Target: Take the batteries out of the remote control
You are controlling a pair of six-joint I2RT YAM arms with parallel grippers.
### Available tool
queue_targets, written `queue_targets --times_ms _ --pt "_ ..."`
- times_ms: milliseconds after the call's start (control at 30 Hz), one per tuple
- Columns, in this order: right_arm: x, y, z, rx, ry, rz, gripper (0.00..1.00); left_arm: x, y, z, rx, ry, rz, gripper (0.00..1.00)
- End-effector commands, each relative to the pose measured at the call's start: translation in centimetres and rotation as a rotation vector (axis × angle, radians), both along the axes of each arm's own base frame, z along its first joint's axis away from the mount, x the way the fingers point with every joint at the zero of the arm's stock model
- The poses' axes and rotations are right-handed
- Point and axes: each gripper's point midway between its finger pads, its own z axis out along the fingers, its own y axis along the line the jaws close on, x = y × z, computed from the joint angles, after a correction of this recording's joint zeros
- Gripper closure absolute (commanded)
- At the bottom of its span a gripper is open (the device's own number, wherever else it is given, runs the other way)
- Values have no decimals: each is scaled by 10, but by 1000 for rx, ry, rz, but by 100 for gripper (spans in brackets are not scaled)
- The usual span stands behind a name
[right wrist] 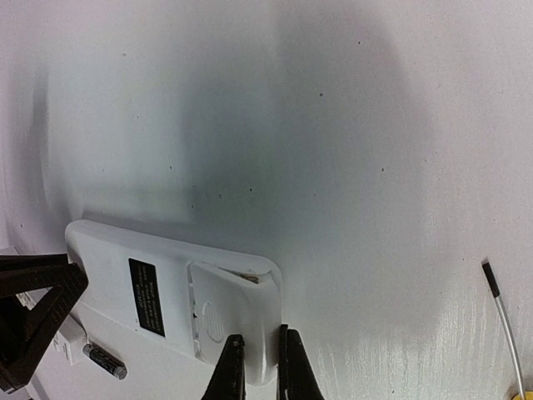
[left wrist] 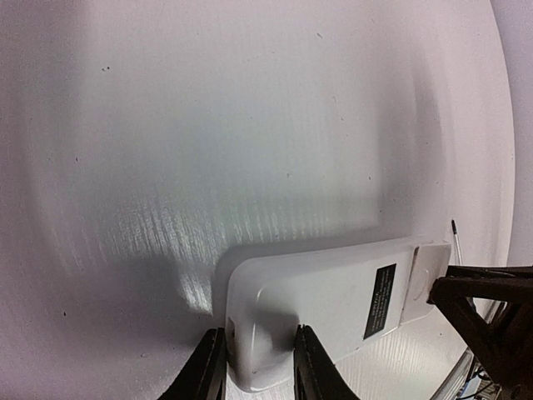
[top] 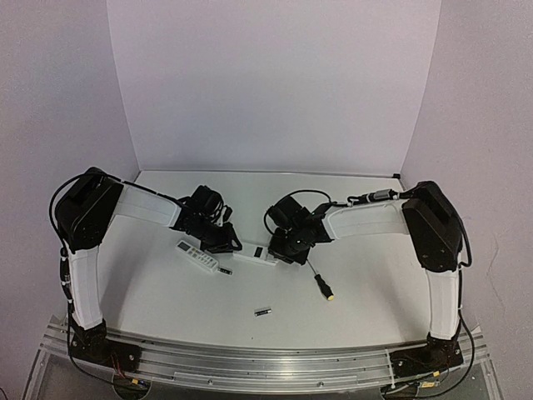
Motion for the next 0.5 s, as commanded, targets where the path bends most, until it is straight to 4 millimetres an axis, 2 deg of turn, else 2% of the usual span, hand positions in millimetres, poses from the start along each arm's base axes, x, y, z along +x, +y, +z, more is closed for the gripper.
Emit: queue_targets --times_ms 0,267,467 --pt "-49 -3 -56 -74 193 92 96 -32 19 -55 145 135 -6 74" --pt "-54 14 -57 -31 216 187 100 -33 19 -57 142 138 -16 74" --pt "-63 8 -62 -36 246 207 100 -34 18 -59 139 146 -20 74"
